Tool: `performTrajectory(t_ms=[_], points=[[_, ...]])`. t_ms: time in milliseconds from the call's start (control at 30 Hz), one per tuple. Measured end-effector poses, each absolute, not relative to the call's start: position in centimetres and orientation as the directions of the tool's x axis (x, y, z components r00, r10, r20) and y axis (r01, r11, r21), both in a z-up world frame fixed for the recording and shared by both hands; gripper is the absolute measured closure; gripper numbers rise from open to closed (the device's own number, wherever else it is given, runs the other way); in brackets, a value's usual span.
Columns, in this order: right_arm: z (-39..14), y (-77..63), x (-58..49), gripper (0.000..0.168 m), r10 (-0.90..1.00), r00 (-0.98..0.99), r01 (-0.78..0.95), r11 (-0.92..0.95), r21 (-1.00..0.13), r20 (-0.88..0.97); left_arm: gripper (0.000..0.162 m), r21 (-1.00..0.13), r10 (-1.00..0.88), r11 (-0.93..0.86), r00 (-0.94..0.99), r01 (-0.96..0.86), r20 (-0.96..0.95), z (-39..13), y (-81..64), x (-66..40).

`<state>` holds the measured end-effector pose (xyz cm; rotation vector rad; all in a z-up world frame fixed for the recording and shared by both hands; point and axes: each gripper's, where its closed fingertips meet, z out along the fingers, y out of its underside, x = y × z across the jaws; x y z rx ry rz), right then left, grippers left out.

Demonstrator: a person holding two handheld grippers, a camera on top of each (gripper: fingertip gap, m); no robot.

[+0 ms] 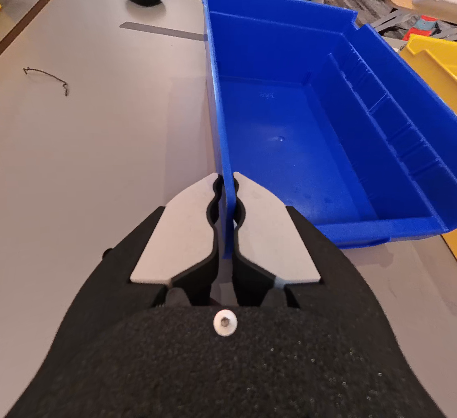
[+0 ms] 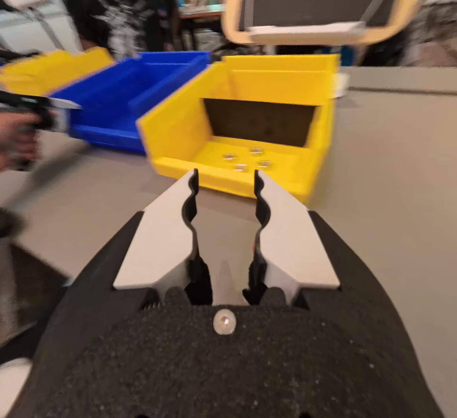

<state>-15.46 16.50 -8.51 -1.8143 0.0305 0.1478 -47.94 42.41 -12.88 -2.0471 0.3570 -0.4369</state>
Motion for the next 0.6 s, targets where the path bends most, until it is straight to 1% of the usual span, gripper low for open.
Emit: performTrajectory(t_ms=[67,100,200,267,333,400,500,533,600], points=[[-8.8,17.2,-21.2,0.124,0.179,0.961,-0.154,-0.284,-0.946,-0.211,0.157,-0.873,-0.42,-0.481,0.894,-0.075,0.155,-12.9,41.7,-48.3],[-9.3,17.7,-23.8,0.123,0.224,0.951,-0.139,-0.303,-0.943,-0.212,0.157,-0.873,-0.418,-0.481,0.896,-0.077,0.152,-12.9,41.3,-48.5],[-11.5,19.8,-29.5,0.119,0.288,0.949,-0.016,-0.35,-0.937,-0.124,0.157,-0.873,-0.408,-0.48,0.902,-0.083,0.138,-12.9,39.5,-49.3],[-12.3,21.6,-31.5,0.119,0.261,0.961,0.003,-0.362,-0.932,-0.098,0.157,-0.874,-0.405,-0.476,0.907,-0.1,0.117,-12.9,37.8,-49.7],[-12.7,23.5,-32.0,0.118,0.179,0.981,-0.01,-0.354,-0.935,-0.079,0.157,-0.868,-0.396,-0.473,0.917,-0.151,0.055,-13.0,35.9,-50.1],[-13.1,24.9,-32.8,0.117,0.16,0.985,-0.005,-0.349,-0.937,-0.065,0.158,-0.86,-0.377,-0.476,0.926,-0.185,0.01,-13.1,34.1,-50.4],[-14.0,26.6,-33.1,0.114,0.099,0.992,-0.028,-0.392,-0.92,-0.072,0.158,-0.865,-0.368,-0.472,0.93,-0.168,0.02,-13.1,32.1,-50.0],[-14.1,27.2,-33.0,0.116,0.091,0.994,-0.024,-0.395,-0.918,-0.065,0.158,-0.865,-0.363,-0.472,0.932,-0.169,0.016,-13.1,31.5,-50.0],[-14.3,27.8,-32.5,0.132,0.066,0.996,-0.021,-0.409,-0.912,-0.052,0.158,-0.867,-0.346,-0.472,0.938,-0.158,0.017,-13.0,30.3,-50.3]])
